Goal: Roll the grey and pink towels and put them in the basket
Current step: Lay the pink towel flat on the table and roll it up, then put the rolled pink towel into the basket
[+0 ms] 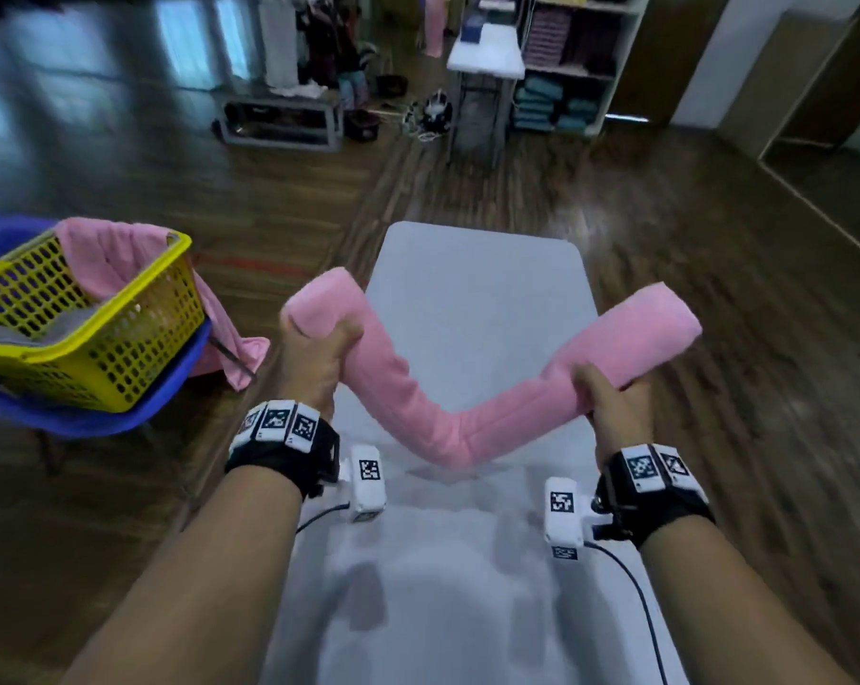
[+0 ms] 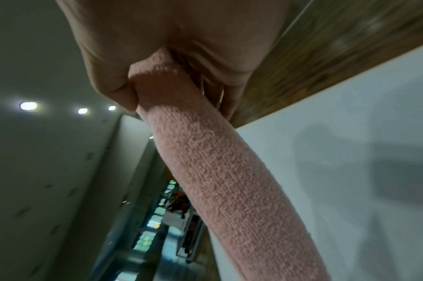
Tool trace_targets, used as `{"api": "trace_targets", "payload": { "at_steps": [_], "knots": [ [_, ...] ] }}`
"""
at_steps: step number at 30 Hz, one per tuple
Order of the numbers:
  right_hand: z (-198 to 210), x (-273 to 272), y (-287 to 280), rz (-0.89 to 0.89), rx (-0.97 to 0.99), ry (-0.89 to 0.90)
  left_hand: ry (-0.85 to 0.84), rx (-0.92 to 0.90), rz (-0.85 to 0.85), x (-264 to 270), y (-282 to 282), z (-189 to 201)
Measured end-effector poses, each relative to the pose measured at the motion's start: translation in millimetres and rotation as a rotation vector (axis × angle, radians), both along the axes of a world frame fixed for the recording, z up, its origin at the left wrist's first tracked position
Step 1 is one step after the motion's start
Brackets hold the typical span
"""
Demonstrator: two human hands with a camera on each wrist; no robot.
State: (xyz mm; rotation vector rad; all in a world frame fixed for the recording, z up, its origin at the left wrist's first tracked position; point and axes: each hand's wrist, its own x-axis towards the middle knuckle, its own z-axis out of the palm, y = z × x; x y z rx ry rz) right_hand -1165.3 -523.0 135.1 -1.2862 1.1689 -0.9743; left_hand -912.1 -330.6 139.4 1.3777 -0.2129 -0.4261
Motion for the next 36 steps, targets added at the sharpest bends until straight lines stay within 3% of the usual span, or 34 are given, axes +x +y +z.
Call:
{"api": "trace_targets", "payload": {
  "at_steps": [5, 8, 11, 14, 19, 24, 29, 32, 36],
  "knots": [
    [73, 0, 14, 0.181, -0.282, -0.139, -0.640, -0.010, -0.216, -39, -16, 109],
    [104, -7, 28, 0.265, -0.422, -0.184, -0.712, -0.084, -0.290, -82, -25, 166],
    [131, -13, 50, 0.398, -0.461, -0.222, -0.805, -0.084, -0.377, -132, -30, 197],
    [148, -22, 72, 0.528, -0.485, -0.263, -0.811, -0.064, -0.455, -175, -24, 205],
    [153, -47, 96, 0.668, -0.377, -0.427, -0.630, -0.048, -0.639, -197, 14, 212],
    [156, -54, 120, 0.692, -0.363, -0.510, -0.718, 0.133, -0.504, -191, 52, 208],
    [173, -43, 149, 0.856, -0.337, -0.543, -0.610, 0.051, -0.439, -182, 108, 207],
    [181, -29, 173, 1.000, -0.331, -0.559, -0.654, 0.138, -0.382, -175, 140, 214],
    [189, -1, 209, 1.148, -0.398, -0.506, -0.606, 0.063, -0.380, -172, 177, 216]
  ]
}}
